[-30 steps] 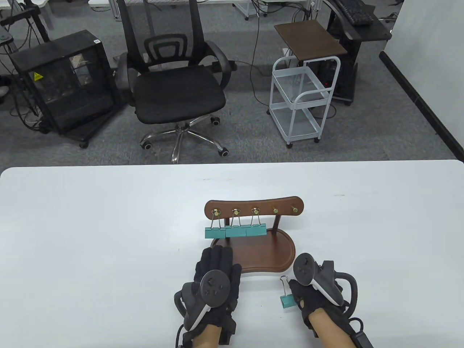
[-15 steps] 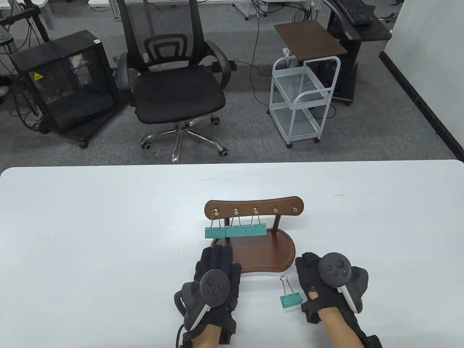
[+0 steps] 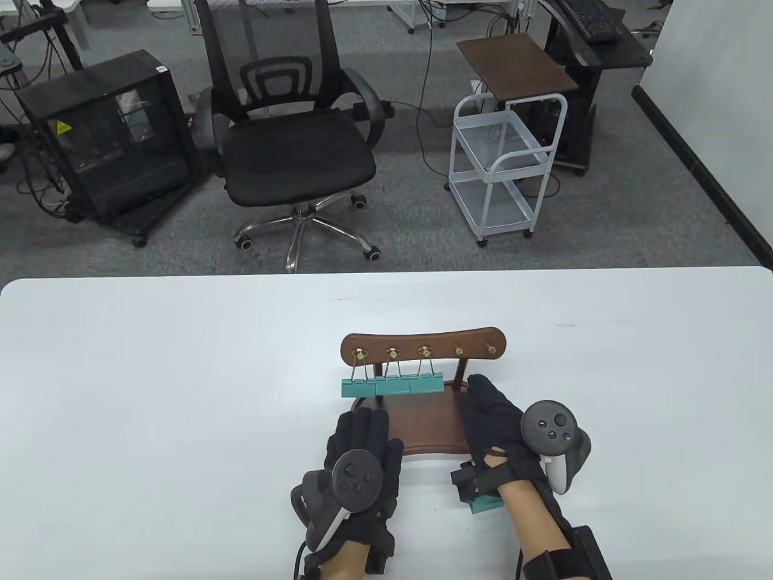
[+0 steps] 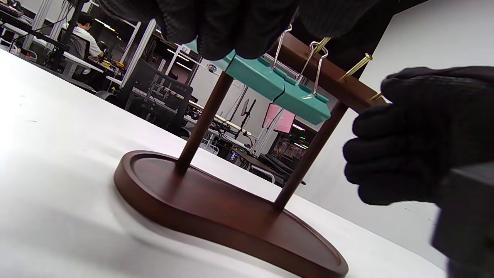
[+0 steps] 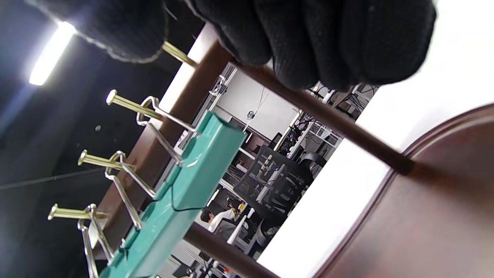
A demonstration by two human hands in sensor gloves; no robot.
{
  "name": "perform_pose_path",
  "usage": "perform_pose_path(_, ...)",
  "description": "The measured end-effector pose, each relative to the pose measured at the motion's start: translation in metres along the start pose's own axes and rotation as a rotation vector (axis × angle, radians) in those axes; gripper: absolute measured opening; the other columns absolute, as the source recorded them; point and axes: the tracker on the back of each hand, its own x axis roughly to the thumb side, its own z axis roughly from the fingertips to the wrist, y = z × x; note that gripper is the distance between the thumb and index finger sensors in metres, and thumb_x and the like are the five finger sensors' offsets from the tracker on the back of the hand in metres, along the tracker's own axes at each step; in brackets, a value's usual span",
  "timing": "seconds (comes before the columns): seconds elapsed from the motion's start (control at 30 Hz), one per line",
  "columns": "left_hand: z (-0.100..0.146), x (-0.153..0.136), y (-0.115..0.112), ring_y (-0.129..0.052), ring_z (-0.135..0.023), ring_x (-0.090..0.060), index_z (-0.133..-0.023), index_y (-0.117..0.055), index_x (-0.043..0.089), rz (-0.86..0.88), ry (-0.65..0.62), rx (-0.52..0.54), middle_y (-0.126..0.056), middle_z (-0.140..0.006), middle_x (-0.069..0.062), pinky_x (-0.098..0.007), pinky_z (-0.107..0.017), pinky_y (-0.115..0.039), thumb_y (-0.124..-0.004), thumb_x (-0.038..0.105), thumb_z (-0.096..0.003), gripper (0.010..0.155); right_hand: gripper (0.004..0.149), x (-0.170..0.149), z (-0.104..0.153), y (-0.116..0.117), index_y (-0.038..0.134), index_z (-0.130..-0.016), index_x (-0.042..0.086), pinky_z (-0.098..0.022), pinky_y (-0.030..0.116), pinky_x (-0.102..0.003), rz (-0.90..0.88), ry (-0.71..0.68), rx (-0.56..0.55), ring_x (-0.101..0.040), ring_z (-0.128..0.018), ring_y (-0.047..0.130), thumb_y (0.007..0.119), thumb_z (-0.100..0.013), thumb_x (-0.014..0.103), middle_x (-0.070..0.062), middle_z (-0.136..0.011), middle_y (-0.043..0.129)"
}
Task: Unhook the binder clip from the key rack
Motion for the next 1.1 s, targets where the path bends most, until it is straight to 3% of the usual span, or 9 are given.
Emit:
perform_pose_path(0.43,0.0,0.0,0.0,-0.05,-0.111,-0.031,-0.11,-0.062,0.028,-0.003,-0.007,-0.002,-0.059,-0.118,-0.003,-0.053,-0.076,-0.051,-0.06,0.053,-0.0546,0.061,0.069,-0.017,-0.012,0.03,0.063,-0.091,0.014,-0.052,0.076,-0.052,-0.183,0.134,0.012,-0.05,-0.074,0.076,0.074,-0.039,0.058,-0.025,-0.088,0.073)
perform_pose_path(0.67,0.001,0.0,0.0,-0.05,-0.111,-0.031,-0.11,-0.062,0.028,-0.005,-0.006,-0.003,-0.059,-0.118,-0.003,-0.053,-0.076,-0.051,-0.06,0.053,-0.0546,0.061,0.07,-0.024,-0.017,0.038,0.061,-0.093,0.015,-0.054,0.075,-0.053,-0.31,0.167,0.077,-0.051,-0.076,0.073,0.074,-0.04,0.059,-0.025,-0.091,0.07)
perform_pose_path(0.87,0.001,0.0,0.0,-0.05,-0.111,-0.032,-0.11,-0.062,0.028,-0.006,-0.003,-0.001,-0.059,-0.118,-0.003,-0.053,-0.076,-0.051,-0.06,0.053,-0.0546,0.061,0.069,-0.025,-0.021,0.046,0.06,-0.094,0.014,-0.054,0.076,-0.052,-0.375,0.179,0.144,-0.051,-0.076,0.075,0.077,-0.041,0.055,-0.026,-0.091,0.071)
perform_pose_path(1.1,0.0,0.0,0.0,-0.05,-0.111,-0.031,-0.11,-0.062,0.028,-0.003,-0.001,-0.001,-0.059,-0.118,-0.003,-0.053,-0.076,-0.051,-0.06,0.053,-0.0546,0.061,0.062,-0.023,-0.025,0.045,0.067,-0.091,0.014,-0.046,0.085,-0.047,-0.355,0.156,0.193,-0.044,-0.065,0.089,0.082,-0.039,0.045,-0.023,-0.081,0.085)
